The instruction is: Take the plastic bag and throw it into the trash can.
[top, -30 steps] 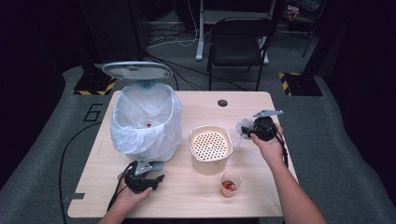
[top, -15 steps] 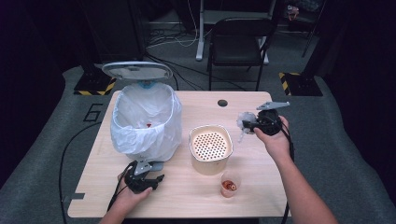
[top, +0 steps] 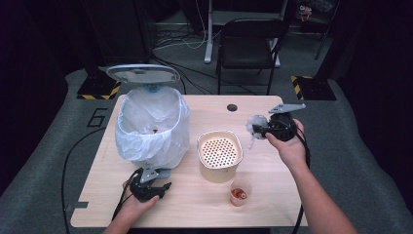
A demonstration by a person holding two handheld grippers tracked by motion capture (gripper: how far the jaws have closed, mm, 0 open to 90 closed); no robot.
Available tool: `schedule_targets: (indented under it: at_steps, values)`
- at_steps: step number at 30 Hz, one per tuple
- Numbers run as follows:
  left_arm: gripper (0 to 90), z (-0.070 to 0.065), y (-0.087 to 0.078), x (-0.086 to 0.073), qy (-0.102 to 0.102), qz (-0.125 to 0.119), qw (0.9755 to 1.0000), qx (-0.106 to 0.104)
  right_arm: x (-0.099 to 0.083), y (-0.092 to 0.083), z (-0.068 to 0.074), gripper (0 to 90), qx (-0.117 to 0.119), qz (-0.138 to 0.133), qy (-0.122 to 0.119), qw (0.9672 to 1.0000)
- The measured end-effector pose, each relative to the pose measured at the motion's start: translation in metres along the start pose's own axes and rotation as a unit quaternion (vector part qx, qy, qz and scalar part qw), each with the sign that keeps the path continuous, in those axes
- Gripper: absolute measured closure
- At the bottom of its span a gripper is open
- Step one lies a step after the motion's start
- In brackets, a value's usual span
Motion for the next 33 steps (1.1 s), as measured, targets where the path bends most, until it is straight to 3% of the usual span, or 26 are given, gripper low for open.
schedule_targets:
  at_steps: [9,20,33]
  values:
    - [32.5,0.000,0.000,0.000,0.000,-0.001,1.0000,0.000,0.027,-0.008,0.032,70.5,0.034,-0.020,-0.033,0.9987]
    - [32.5,0.000,0.000,0.000,-0.001,0.000,1.0000,-0.002,0.066,-0.003,0.085,70.4,0.091,-0.034,-0.088,0.9913]
    - [32.4,0.000,-0.001,0.000,0.000,0.004,1.0000,-0.006,0.090,0.003,0.127,70.4,0.134,-0.042,-0.109,0.9841]
Point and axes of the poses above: each handheld gripper's, and its own axes: y roughly forward along the jaws, x roughly out of its top, z roughly to its left, the point moved 7 cm from there along y, roughly forward along the jaws
